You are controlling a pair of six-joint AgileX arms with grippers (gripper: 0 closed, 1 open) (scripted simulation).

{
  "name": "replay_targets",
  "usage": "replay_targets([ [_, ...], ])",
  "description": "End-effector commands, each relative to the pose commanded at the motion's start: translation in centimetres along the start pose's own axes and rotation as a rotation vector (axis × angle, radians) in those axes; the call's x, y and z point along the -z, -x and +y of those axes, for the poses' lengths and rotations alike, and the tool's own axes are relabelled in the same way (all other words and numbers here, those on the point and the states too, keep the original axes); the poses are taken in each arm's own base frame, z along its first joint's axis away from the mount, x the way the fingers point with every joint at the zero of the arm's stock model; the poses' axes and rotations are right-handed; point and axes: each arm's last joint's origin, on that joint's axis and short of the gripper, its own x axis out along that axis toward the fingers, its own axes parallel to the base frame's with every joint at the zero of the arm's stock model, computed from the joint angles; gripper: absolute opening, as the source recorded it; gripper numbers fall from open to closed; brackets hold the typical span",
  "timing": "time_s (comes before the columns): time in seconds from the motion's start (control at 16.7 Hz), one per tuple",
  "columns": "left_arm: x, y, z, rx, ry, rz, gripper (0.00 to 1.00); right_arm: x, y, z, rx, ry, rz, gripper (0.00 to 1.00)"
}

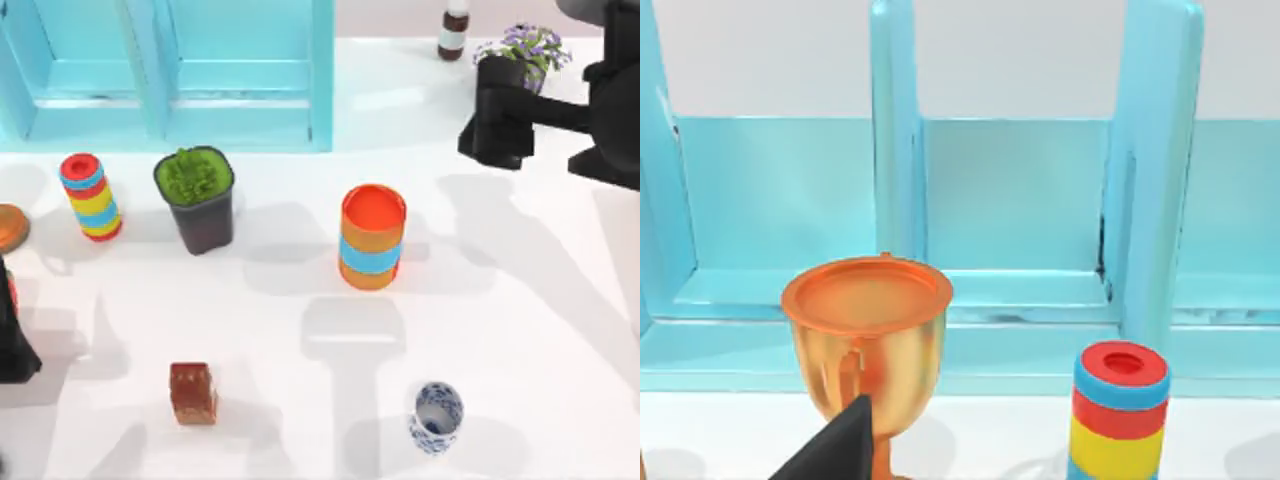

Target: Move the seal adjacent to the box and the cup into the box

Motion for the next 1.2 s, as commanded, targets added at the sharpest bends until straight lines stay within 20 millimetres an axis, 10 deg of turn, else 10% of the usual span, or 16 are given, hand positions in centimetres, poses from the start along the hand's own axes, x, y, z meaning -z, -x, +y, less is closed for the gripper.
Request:
replay_targets([
  [0.3,0.0,0.0,0.0,0.0,0.0,0.0,1.0,-2.0,-8.3,9.4,0.131,-0.046,0.332,1.0],
  [0.6,0.0,0.0,0.0,0.0,0.0,0.0,1.0,1.4,-16.1,17.1,0.287,-0.049,0.506,1.0],
  [1.2,0.0,0.0,0.0,0.0,0.0,0.0,1.0,8.7,-21.9,22.6,0.403,-0.038,0.535,1.0],
])
